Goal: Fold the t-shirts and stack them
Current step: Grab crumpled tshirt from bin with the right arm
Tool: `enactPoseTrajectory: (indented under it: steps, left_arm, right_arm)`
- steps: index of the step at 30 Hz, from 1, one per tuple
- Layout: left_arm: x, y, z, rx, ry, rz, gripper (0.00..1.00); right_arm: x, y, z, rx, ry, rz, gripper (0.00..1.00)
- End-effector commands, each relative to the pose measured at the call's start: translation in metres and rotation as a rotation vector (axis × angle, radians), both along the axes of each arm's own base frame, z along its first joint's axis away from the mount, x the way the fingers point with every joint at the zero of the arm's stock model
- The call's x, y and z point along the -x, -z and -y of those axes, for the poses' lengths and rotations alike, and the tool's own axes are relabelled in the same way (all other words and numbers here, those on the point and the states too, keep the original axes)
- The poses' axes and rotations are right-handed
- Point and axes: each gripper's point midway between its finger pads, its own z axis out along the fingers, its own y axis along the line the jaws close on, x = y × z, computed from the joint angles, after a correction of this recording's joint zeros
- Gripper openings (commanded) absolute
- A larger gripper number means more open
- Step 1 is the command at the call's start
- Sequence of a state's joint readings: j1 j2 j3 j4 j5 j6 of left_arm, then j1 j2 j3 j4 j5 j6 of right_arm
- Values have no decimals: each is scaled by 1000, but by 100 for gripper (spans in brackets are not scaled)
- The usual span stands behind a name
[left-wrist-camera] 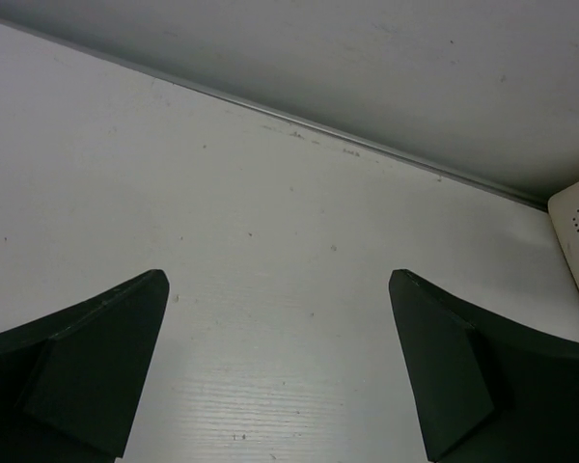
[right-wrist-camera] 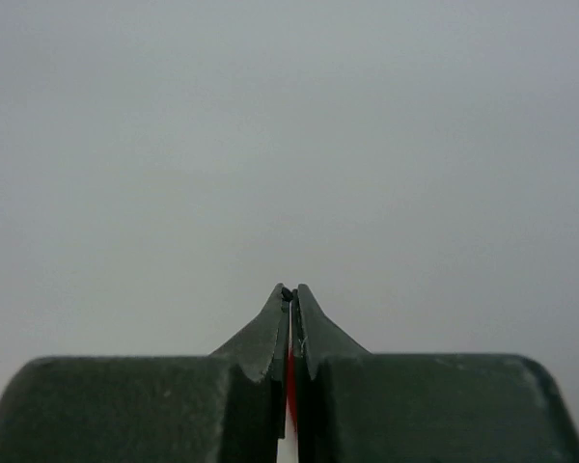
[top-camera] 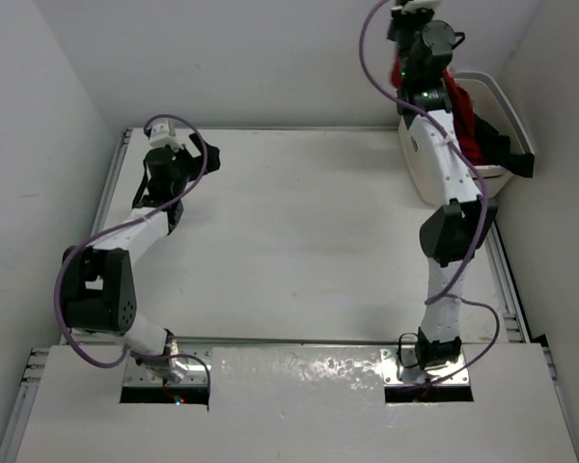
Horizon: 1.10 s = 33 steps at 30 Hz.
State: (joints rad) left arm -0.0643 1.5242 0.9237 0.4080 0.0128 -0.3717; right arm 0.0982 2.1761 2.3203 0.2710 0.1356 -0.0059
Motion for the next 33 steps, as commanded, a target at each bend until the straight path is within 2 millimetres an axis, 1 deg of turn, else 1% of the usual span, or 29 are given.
enactPoseTrajectory:
  steps: [1, 2, 3, 4, 5, 6, 7, 8, 9, 11, 12, 13, 14, 15, 16, 17, 18, 19, 20, 22, 23, 24, 25, 26, 27, 28, 30, 31, 33]
  left_arm:
    - [8, -42, -1, 16, -3, 116, 98]
    - [12, -39, -2, 16, -3, 110, 98]
    - [16, -47, -2, 17, -1, 128, 98]
    - [19, -49, -3, 18, -6, 133, 98]
    - [22, -47, -4, 19, -11, 127, 98]
    - [27, -53, -4, 19, -12, 135, 98]
    - [30, -53, -5, 22, -14, 133, 98]
    - [33, -51, -10, 16, -43, 126, 98]
    - [37, -55, -11, 14, -51, 131, 98]
    - [43, -54, -17, 13, -81, 125, 98]
    - [47, -58, -18, 14, -88, 131, 99]
    - [49, -59, -19, 11, -87, 136, 99]
    - [51, -59, -19, 11, -89, 136, 99]
    - [52, -58, -20, 9, -92, 133, 99]
    - [53, -58, -22, 5, -99, 131, 99]
    - [53, -57, -21, 3, -99, 127, 99]
    - [53, -56, -21, 0, -98, 125, 99]
    - [52, -55, -22, -2, -100, 124, 100]
    - [52, -56, -21, -4, -98, 125, 100]
    - [52, -54, -22, -7, -98, 124, 100]
    - [52, -53, -21, -8, -96, 124, 100]
    - [52, -52, -21, -9, -94, 124, 100]
    - [51, -51, -21, -9, -93, 122, 100]
    - [50, -52, -20, -7, -88, 127, 100]
    - [49, -48, -19, -7, -84, 119, 100]
    - [48, -47, -17, -5, -76, 118, 100]
    - [45, -41, -16, -6, -68, 104, 100]
    - [43, -40, -15, -6, -62, 101, 100]
    - [41, -39, -13, -8, -54, 98, 100]
  right_arm:
    - [132, -178, -59, 80, -196, 457, 0]
    - [145, -189, -71, 59, -242, 487, 0]
    - [166, -204, -93, 72, -320, 531, 0]
    - [178, -212, -101, 63, -347, 549, 0]
    - [196, -225, -106, 60, -367, 577, 0]
    - [204, -224, -120, 55, -405, 567, 0]
    - [208, -223, -124, 30, -435, 559, 0]
    - [213, -218, -128, 25, -453, 544, 0]
    - [214, -217, -131, 16, -468, 544, 0]
    - [211, -214, -131, 4, -470, 519, 0]
    - [193, -195, -136, 14, -472, 420, 0]
    - [184, -182, -138, 27, -465, 357, 0]
    - [162, -148, -131, 14, -403, 186, 0]
    - [152, -126, -123, -15, -352, 97, 0]
    - [138, -98, -105, -52, -239, 6, 6]
    - [121, -31, -100, -18, -181, -179, 22]
    - [120, -8, -89, -24, -116, -247, 37]
    - [117, 22, -83, -22, -73, -323, 70]
    - [115, 74, -72, -25, 4, -446, 84]
    - [118, 114, -59, -30, 82, -529, 94]
    - [122, 146, -43, -31, 176, -588, 95]
    - [124, 158, -37, -31, 213, -612, 95]
    - [125, 177, -33, -27, 246, -650, 96]
    - [129, 191, -25, -22, 297, -690, 97]
    - [132, 199, -16, -20, 359, -706, 98]
    - [131, 220, -12, -16, 402, -740, 98]
    - [134, 240, 4, -13, 513, -772, 99]
    - [132, 260, 11, -29, 555, -799, 99]
    - [129, 278, 21, -54, 598, -810, 99]
